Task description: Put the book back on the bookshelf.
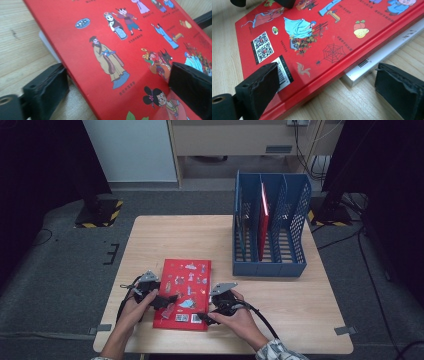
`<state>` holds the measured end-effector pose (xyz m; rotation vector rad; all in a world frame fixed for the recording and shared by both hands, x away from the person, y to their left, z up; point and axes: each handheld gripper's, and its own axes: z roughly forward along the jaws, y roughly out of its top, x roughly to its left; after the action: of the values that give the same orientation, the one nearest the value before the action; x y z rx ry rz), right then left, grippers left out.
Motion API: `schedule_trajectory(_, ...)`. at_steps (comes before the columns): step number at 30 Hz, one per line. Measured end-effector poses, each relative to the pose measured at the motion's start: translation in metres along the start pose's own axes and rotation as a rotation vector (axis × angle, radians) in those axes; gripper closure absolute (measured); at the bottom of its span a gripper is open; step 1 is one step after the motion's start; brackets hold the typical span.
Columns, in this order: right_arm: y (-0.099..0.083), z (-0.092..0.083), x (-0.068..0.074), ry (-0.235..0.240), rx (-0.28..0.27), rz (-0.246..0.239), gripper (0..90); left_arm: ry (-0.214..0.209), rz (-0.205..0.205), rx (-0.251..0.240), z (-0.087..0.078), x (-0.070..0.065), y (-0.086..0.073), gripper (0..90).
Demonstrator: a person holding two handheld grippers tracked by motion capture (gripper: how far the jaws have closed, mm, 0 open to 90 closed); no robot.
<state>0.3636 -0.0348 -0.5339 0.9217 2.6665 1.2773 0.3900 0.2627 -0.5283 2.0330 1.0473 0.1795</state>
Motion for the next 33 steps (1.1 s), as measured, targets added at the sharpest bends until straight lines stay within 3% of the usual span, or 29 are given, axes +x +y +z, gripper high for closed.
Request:
schedule_trajectory(8, 0.003, 0.006, -0.002, -0.005, -0.004, -0.007, 0.2, 0.004, 0.007, -0.008, -0.003, -0.001, 0.001, 8.5)
schedule_trajectory(20, 0.008, 0.008, -0.002, -0.031, -0.029, -0.021, 0.9, -0.009, 0.037, -0.002, -0.005, -0.005, 0.003, 10.5)
schedule_trajectory(25, 0.008, 0.008, -0.007, -0.006, -0.005, 0.033, 1.0, -0.024, 0.054, 0.008, -0.003, -0.01, 0.005, 12.9)
schedule_trajectory(33, 0.012, 0.003, -0.005, -0.026, -0.017, 0.031, 6.7, -0.016, 0.068, -0.006, -0.007, -0.011, 0.007, 13.6)
